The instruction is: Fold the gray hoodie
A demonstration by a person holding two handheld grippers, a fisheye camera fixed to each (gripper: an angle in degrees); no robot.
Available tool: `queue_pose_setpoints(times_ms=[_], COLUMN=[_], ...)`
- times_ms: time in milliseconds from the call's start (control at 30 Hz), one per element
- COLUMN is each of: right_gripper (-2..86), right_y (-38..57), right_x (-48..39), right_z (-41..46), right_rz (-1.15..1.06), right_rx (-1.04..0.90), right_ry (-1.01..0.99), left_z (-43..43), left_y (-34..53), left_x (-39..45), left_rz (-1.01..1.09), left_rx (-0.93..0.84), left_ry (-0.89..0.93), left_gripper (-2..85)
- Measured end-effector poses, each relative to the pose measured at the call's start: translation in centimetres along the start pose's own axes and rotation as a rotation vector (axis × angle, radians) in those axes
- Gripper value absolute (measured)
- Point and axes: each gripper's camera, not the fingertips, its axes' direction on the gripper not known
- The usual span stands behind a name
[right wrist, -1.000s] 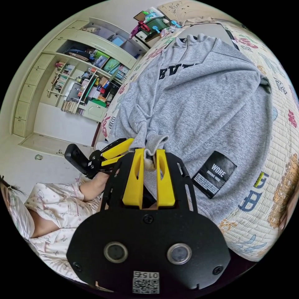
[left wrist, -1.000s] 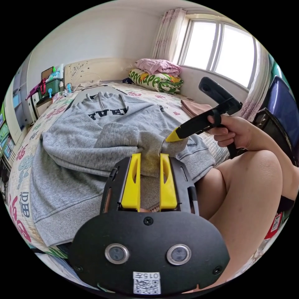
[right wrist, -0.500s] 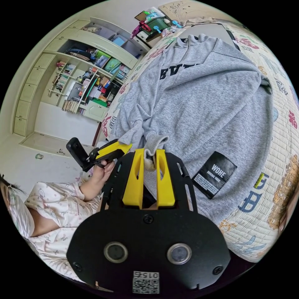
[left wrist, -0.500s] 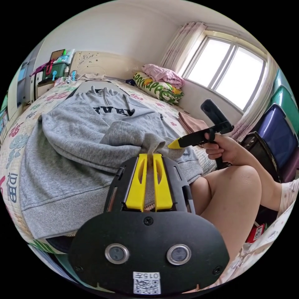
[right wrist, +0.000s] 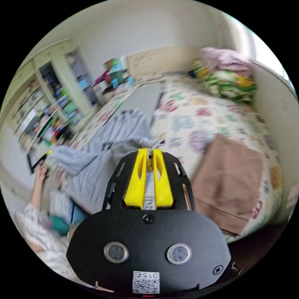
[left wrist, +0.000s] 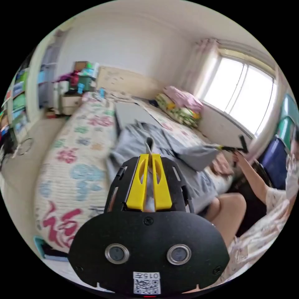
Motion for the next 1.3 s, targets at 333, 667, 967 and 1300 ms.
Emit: queue_pose_setpoints(times_ms=[333, 667, 967, 1300], right_gripper=[8.3, 7.6, 7.4, 7.4], right_y=[7.5, 16.3, 21.5, 29.8], right_x=[7.7, 1.1, 3.9, 7.2], right_z=[-8.0, 2.0, -1.5, -8.3], right_rz=[0.299, 0.150, 0.277, 0.501], right_rx=[0.209, -0.207, -0.292, -0.373], right_ry=[0.070, -0.258, -0.239, -0.123], left_z=[-7.1, -3.8, -3.1, -4.6], left_y=[4.7, -5.4, -13.7, -19.6], left_x=[7.7, 7.9, -1.0, -5.8], left_rz=[-0.036, -0.254, -0.734, -0.928], left_rx=[0.135, -0.028, 0.083, 0.304], left_ry=[-0.364, -0.240, -0.114, -0.066], left_gripper=[8.4, 11.7, 15.4, 14.4])
